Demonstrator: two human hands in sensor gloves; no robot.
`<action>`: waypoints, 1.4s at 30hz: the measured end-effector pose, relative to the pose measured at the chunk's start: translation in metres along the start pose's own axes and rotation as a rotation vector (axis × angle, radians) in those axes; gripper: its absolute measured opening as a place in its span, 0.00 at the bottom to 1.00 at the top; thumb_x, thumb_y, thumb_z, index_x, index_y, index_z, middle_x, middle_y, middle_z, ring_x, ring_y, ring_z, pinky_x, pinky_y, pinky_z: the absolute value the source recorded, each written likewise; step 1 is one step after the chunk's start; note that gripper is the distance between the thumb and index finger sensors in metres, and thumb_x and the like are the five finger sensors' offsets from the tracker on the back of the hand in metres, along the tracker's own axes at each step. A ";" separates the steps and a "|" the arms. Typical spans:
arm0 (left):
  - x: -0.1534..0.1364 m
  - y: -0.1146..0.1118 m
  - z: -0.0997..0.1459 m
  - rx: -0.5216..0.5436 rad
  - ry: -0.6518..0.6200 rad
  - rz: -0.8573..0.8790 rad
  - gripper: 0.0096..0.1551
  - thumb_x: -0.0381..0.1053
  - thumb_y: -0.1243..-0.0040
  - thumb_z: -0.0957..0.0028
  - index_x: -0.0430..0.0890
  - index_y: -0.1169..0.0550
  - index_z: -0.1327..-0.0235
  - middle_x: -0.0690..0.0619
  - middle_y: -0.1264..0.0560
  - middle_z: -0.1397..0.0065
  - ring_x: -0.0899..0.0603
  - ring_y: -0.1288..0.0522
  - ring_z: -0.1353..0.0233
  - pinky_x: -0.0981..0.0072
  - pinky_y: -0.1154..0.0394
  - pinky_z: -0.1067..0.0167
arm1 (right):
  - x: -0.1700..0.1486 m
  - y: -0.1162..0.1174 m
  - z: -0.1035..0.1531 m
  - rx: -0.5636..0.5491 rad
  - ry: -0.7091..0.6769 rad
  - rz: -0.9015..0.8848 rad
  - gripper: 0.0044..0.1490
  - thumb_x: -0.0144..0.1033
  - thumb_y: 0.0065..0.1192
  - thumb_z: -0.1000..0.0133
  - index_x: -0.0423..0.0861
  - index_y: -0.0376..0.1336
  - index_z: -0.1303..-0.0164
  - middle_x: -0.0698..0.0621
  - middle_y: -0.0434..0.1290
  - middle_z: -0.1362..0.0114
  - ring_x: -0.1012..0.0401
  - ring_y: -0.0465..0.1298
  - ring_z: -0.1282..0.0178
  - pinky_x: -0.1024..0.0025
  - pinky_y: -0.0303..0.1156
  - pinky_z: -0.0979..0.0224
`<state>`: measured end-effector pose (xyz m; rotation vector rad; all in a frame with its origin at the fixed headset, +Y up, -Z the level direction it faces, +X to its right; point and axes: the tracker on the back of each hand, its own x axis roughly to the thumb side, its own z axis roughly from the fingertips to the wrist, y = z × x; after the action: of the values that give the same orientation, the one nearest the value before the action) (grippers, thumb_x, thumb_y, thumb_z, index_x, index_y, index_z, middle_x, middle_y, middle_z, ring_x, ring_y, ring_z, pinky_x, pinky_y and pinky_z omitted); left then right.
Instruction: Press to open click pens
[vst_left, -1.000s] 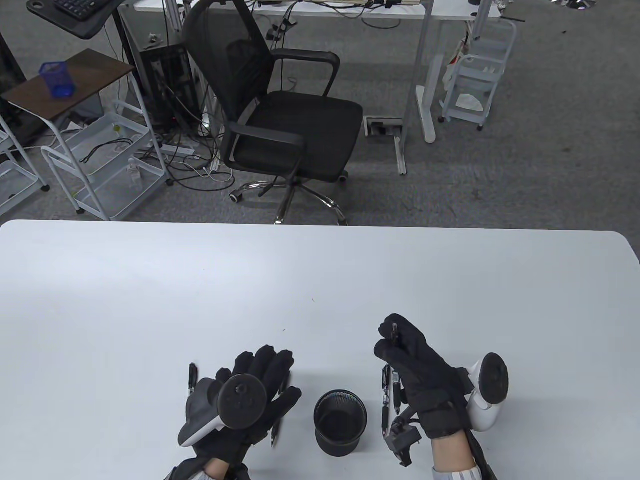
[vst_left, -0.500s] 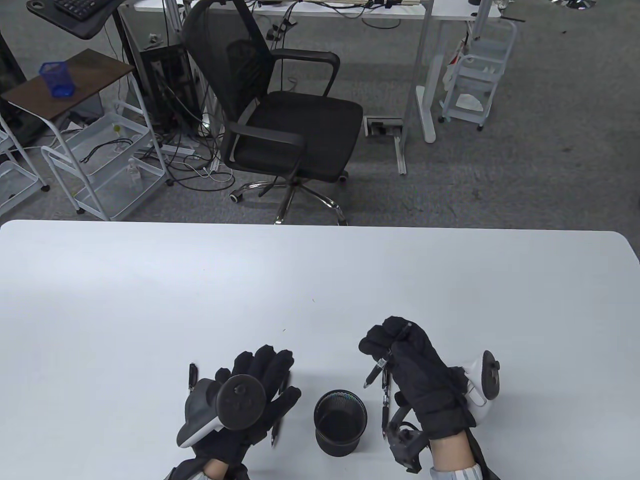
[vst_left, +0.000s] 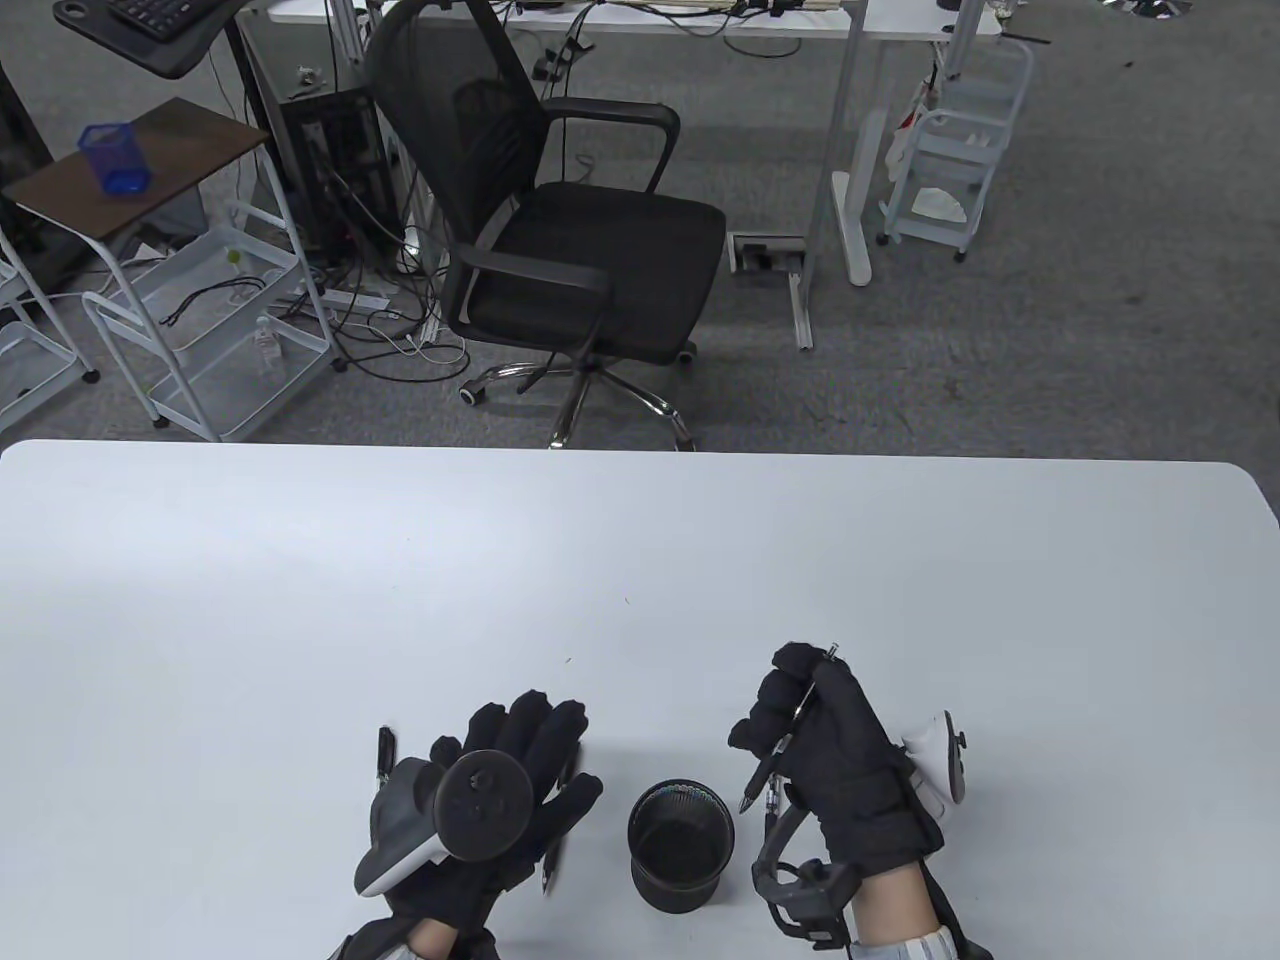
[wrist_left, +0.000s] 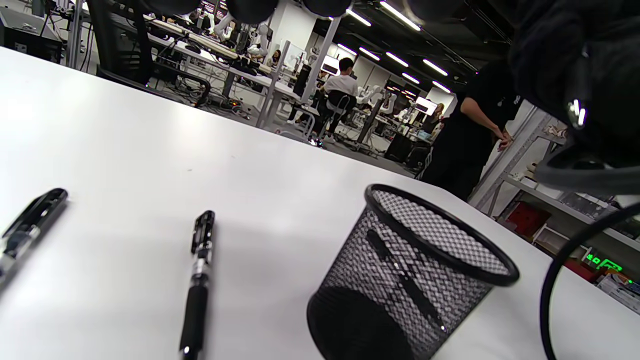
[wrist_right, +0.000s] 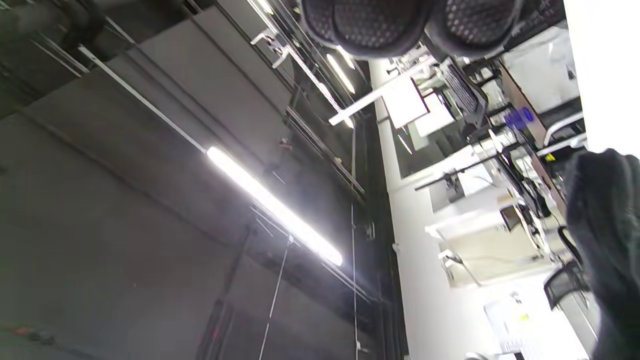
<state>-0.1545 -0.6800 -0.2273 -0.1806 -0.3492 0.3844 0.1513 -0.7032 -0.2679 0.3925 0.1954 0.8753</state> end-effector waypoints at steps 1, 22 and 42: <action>0.000 0.000 0.000 0.000 0.000 0.000 0.39 0.66 0.60 0.24 0.50 0.47 0.05 0.35 0.51 0.06 0.18 0.51 0.13 0.13 0.52 0.28 | -0.001 0.000 0.001 -0.007 0.004 -0.004 0.33 0.49 0.29 0.23 0.34 0.48 0.22 0.42 0.65 0.34 0.54 0.71 0.45 0.46 0.67 0.30; -0.001 0.000 0.000 0.002 -0.001 0.000 0.39 0.66 0.60 0.24 0.50 0.47 0.05 0.35 0.51 0.06 0.18 0.51 0.13 0.13 0.53 0.28 | -0.005 0.000 0.005 -0.059 0.024 -0.131 0.37 0.58 0.21 0.27 0.43 0.61 0.40 0.54 0.73 0.52 0.65 0.75 0.62 0.62 0.76 0.43; -0.001 0.000 0.000 0.003 -0.002 0.002 0.39 0.66 0.60 0.24 0.50 0.47 0.05 0.35 0.51 0.05 0.18 0.51 0.13 0.13 0.53 0.28 | -0.008 -0.003 0.006 -0.049 0.049 -0.090 0.36 0.56 0.21 0.29 0.43 0.61 0.41 0.53 0.73 0.52 0.65 0.75 0.62 0.61 0.76 0.44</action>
<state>-0.1558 -0.6806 -0.2273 -0.1773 -0.3502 0.3867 0.1497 -0.7126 -0.2639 0.3141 0.2349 0.8001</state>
